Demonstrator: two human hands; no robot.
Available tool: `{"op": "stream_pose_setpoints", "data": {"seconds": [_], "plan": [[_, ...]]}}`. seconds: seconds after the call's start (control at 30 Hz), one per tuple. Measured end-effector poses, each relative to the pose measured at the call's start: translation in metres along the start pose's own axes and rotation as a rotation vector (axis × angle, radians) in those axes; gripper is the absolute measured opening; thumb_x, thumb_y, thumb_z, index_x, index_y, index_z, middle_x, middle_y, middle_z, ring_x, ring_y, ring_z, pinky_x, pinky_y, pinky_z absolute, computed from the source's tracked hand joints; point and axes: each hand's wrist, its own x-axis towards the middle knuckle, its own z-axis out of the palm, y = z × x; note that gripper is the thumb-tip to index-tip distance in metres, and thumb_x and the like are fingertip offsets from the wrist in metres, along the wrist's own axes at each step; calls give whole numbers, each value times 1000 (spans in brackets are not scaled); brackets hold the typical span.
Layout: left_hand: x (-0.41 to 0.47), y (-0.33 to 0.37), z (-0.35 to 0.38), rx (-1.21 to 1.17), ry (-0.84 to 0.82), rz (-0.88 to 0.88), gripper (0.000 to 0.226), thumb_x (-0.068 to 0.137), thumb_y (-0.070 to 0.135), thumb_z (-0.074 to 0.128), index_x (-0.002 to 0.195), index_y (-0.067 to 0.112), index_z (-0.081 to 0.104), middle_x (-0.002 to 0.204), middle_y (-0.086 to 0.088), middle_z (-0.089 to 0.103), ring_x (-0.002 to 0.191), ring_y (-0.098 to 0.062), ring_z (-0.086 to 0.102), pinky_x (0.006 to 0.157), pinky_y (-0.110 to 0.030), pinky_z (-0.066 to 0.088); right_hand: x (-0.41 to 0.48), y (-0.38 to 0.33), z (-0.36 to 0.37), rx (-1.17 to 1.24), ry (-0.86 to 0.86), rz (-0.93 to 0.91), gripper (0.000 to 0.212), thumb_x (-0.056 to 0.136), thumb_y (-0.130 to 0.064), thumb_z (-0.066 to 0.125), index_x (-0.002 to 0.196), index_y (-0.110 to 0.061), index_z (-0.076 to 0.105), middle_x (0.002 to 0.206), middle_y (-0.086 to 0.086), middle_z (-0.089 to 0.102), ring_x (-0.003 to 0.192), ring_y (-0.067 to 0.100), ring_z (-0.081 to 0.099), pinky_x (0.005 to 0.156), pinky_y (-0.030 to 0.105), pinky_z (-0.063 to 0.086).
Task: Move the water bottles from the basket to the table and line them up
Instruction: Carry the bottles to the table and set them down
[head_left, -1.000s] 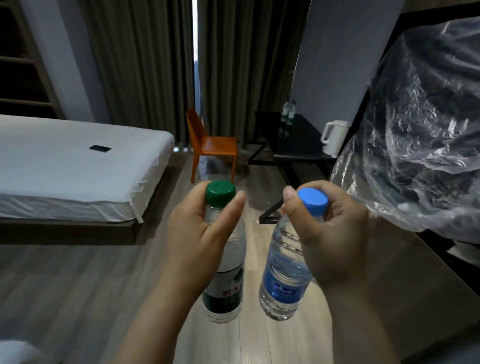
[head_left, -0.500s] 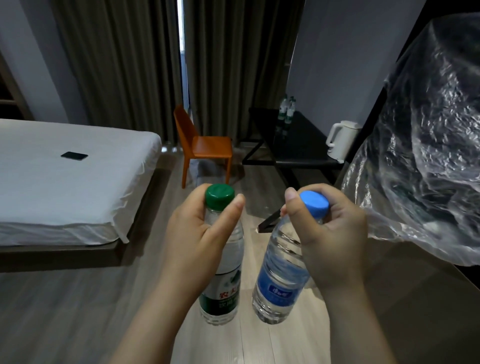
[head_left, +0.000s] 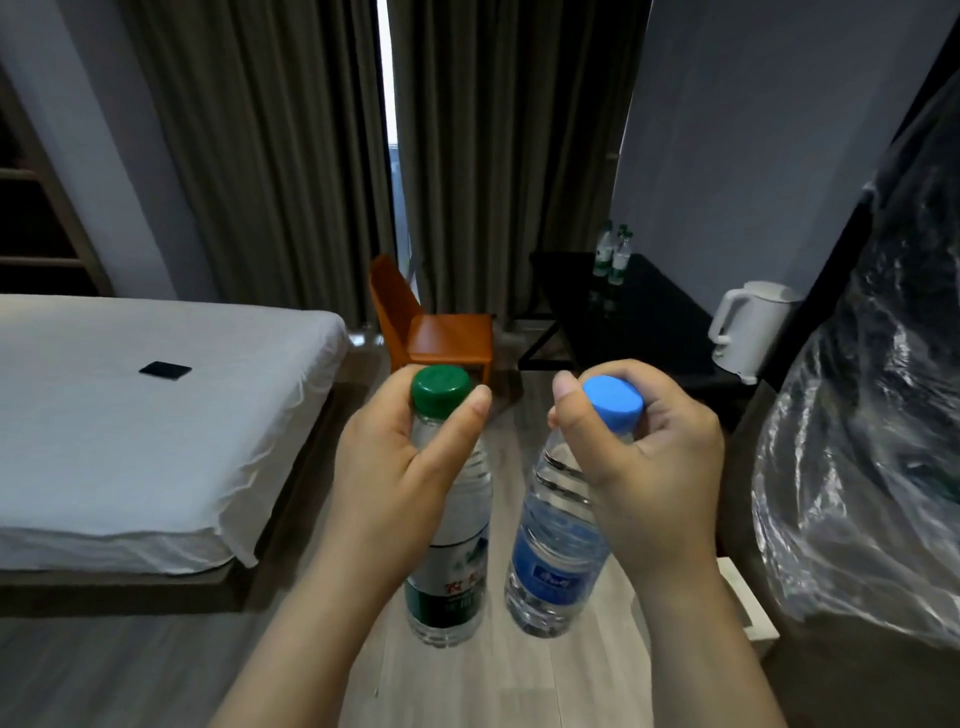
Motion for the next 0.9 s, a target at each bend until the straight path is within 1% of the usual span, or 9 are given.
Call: {"op": "stream_pose_setpoints", "data": {"seconds": [0.1,0.23,0.33,0.4,0.5,0.67,0.77,0.9], "plan": [[27,-15,18,-20,-14,-12,21,87,40,56,85,21,64,83,11,66,78,-1,62,65,-6,44,24,24,3,-11,-2,24,29,82,-38,62,69,-11,63,64,1,60,61,15,55,54,14,42],[67,-43,42,-30,-34,-9,25,87,41,56,83,18,64,82,8,65,78,-4,61,65,-7,45,57,59,14,-36,19,53,31,81,-40,61,69,-11,63,64,3,61,62,17,56,55,23,45],[103,-67,56,-56,-40,-14,29,85,47,55,83,19,63,82,5,64,77,-7,62,64,-12,46,86,85,28,-59,33,54,32,81,-40,61,68,-11,62,63,3,61,61,18,56,54,25,45],[129,-84,64,-57,-33,-3,34,83,50,52,82,18,63,81,4,64,78,-8,61,65,-14,46,106,104,40,-73,43,60,32,81,-41,61,68,-12,62,63,3,61,60,17,56,54,24,45],[174,-111,73,-52,-41,17,36,84,50,50,82,16,63,79,4,64,78,-9,61,65,-14,45,143,130,62,-102,50,69,29,82,-40,62,68,-14,62,64,1,62,60,15,58,53,20,46],[256,-152,86,-84,-75,24,36,83,50,50,82,16,62,78,3,62,77,-10,60,64,-15,45,208,168,102,-137,74,83,27,81,-41,62,69,-17,62,66,-2,62,61,11,59,52,9,43],[296,-176,96,-106,-105,26,37,83,50,51,81,14,61,76,1,62,76,-13,60,65,-20,45,238,193,120,-145,130,92,28,80,-42,62,68,-16,62,67,1,62,61,13,58,51,9,43],[337,-208,114,-94,-121,-8,32,84,47,55,81,16,62,76,2,63,76,-9,60,63,-14,43,273,226,135,-162,142,128,29,80,-42,62,67,-15,61,64,1,62,58,14,57,50,11,43]]}}
